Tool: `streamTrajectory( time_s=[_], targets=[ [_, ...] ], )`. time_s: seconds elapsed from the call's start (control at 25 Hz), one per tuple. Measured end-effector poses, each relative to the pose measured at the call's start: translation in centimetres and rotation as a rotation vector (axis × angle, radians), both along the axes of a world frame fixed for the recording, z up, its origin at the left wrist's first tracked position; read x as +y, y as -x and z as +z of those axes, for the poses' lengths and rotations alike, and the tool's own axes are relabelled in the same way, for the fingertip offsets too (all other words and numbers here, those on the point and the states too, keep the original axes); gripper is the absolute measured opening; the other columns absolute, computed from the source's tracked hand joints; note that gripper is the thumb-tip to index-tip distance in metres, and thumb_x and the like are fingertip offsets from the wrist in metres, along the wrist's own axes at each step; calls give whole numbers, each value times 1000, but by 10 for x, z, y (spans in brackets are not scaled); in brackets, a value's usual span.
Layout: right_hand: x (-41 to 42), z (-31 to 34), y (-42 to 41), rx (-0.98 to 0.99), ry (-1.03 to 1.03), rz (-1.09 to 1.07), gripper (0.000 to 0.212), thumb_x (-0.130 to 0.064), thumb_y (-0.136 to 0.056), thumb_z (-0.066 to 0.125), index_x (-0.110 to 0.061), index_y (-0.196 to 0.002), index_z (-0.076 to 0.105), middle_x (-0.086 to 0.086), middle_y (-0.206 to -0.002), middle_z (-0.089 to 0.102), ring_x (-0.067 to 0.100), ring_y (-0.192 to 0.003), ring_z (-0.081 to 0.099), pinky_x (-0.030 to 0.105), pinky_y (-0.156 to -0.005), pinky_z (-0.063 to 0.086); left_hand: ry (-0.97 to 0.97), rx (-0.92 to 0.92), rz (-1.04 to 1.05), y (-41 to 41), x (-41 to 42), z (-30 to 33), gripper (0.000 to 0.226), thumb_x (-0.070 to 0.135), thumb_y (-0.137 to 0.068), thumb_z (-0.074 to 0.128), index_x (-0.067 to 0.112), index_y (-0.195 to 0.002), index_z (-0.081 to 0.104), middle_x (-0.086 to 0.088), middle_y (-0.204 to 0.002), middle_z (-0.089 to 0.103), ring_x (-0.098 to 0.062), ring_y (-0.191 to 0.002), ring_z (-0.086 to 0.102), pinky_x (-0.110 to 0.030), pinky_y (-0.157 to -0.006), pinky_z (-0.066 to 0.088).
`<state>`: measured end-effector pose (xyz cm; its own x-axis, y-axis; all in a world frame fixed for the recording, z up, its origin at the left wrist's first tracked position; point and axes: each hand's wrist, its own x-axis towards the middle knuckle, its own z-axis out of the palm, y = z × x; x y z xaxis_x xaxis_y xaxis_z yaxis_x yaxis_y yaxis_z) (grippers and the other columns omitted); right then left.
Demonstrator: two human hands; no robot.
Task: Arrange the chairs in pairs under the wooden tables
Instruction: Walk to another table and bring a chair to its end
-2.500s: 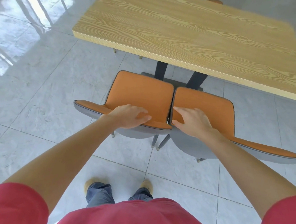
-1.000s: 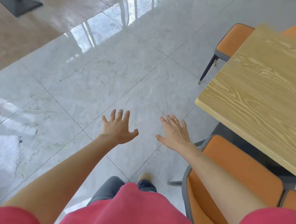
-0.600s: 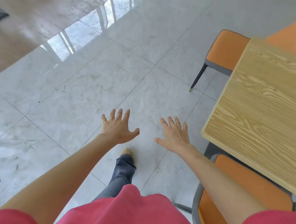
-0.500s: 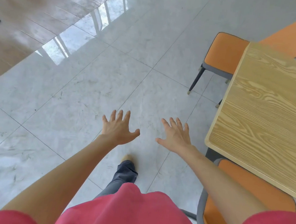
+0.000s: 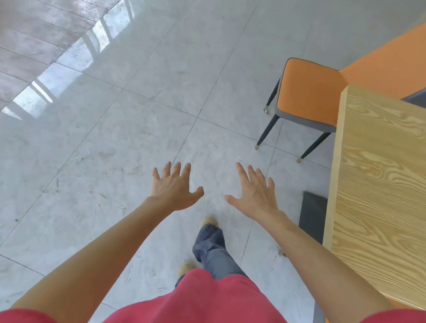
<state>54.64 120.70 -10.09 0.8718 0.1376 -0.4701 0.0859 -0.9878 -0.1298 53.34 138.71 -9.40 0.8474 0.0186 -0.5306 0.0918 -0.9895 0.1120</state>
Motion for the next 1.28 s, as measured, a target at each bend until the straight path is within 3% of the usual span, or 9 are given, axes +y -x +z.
streamTrajectory(
  time_s=[0.76, 1.28],
  targets=[
    [-3, -13, -336, 39, -14, -140, 78, -48, -93, 46, -16, -151, 4, 10, -159, 5, 26, -146, 1, 46, -118, 5, 50, 26, -179, -369, -8, -8, 75, 49, -94, 39, 15, -152, 6, -7, -161, 8, -27, -150, 3, -48, -120, 7],
    [22, -24, -597, 58, -48, -524, 76, -47, -93, 46, -16, -150, 7, 9, -159, 8, 25, -146, 2, 46, -118, 6, 58, 42, -529, -687, 5, -7, 72, 48, -95, 38, 16, -152, 7, -8, -161, 8, -27, -150, 1, -49, -121, 3]
  ],
)
